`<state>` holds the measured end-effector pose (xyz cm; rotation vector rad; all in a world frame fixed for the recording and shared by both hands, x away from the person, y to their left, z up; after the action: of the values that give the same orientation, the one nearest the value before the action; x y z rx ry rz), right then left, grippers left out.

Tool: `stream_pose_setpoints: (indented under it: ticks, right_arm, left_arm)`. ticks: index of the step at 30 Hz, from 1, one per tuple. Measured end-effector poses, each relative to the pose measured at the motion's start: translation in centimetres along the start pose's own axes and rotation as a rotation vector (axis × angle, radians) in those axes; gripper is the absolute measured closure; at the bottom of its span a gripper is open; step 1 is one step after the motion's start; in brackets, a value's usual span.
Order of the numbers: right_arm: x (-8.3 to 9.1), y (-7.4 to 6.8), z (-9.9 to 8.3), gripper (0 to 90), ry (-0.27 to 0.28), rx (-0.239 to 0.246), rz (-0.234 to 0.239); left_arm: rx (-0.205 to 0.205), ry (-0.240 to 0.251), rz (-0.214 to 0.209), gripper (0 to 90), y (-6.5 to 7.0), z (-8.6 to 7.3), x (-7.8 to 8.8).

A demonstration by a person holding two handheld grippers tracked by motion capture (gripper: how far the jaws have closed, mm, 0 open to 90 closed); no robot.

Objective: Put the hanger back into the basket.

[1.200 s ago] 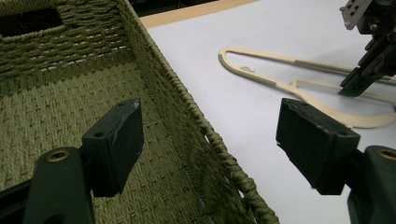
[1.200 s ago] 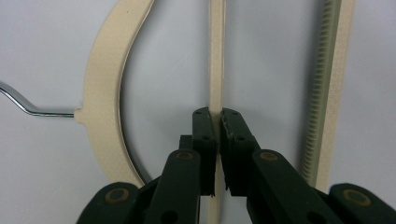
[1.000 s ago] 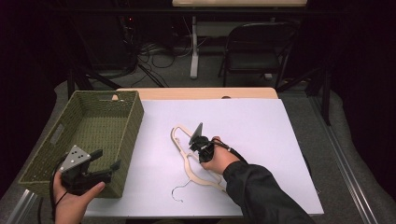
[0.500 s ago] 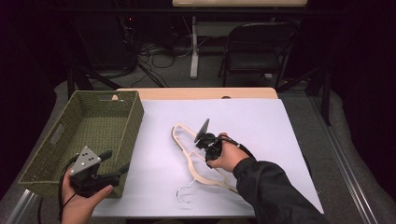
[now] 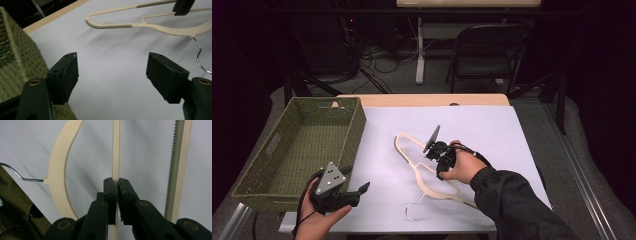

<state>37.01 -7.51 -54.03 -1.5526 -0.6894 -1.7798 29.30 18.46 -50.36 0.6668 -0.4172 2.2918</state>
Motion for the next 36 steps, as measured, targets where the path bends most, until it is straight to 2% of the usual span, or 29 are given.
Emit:
stream_pose_setpoints:
  ticks: [1, 7, 12, 14, 16, 19, 20, 21, 22, 24, 26, 30, 33, 36]
  right_arm:
    - [0.2, -0.2, 0.0, 85.7, 0.012, 0.012, -0.002]
    - [0.9, -1.0, -0.3, 85.7, 0.022, 0.036, 0.000]
    - [1.6, -1.4, -0.4, 85.7, 0.011, 0.061, -0.004]
    - [1.8, -1.6, -0.3, 85.7, 0.024, 0.060, -0.006]
    - [2.1, -1.7, -0.4, 85.7, 0.025, 0.079, -0.005]
    - [2.2, -1.8, -0.4, 85.7, 0.024, 0.083, -0.005]
    - [2.2, -1.9, -0.4, 85.6, 0.027, 0.084, -0.006]
    - [2.4, -1.9, -0.5, 85.7, 0.006, 0.091, -0.008]
    - [2.3, -2.0, -0.4, 85.7, 0.028, 0.090, -0.008]
    - [2.2, -2.1, -0.3, 85.7, 0.029, 0.089, -0.002]
    - [2.4, -2.2, -0.4, 85.7, 0.007, 0.095, -0.005]
    - [2.2, -2.4, -0.3, 85.7, 0.026, 0.100, 0.001]
    - [2.1, -2.5, -0.3, 85.7, 0.022, 0.107, 0.001]
    - [2.1, -2.5, -0.2, 85.7, 0.019, 0.109, -0.001]
  left_arm:
    - [-0.032, 0.016, -0.025, 27.5, 0.9, 0.4, -0.2]
    - [-0.064, -0.009, -0.059, 27.5, 2.1, 0.7, -1.7]
    - [-0.119, -0.031, -0.084, 27.5, 3.1, 0.7, -3.7]
    - [-0.140, -0.033, -0.092, 27.5, 3.6, 0.8, -4.4]
    - [-0.166, -0.032, -0.092, 27.5, 4.0, 1.0, -4.9]
    - [-0.213, -0.030, -0.084, 27.7, 4.5, 1.3, -5.6]
    - [-0.239, -0.035, -0.087, 28.8, 4.7, 1.5, -5.9]
    - [-0.251, -0.037, -0.085, 28.8, 4.8, 1.5, -6.1]
    - [-0.251, -0.037, -0.085, 28.8, 4.8, 1.5, -6.1]
    - [-0.283, -0.045, -0.074, 28.8, 5.0, 1.6, -6.5]
    - [-0.299, -0.050, -0.068, 28.8, 5.0, 1.7, -6.7]
    - [-0.315, -0.056, -0.068, 28.8, 5.1, 1.7, -7.0]
    - [-0.364, -0.060, -0.058, 28.8, 5.2, 1.8, -7.3]
    - [-0.381, -0.060, -0.049, 28.8, 5.3, 1.8, -7.5]
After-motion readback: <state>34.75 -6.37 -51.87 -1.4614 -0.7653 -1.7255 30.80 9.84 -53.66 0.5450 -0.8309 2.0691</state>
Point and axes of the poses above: each handheld gripper's, and its own axes: x roughly backward along the jaws, z roughly out of its top, y roughly to its right, the point moved 7 cm from there along -x, roughly forward along the jaws, and after that the axes turned 3 degrees about -z, right-handed, at the moved point
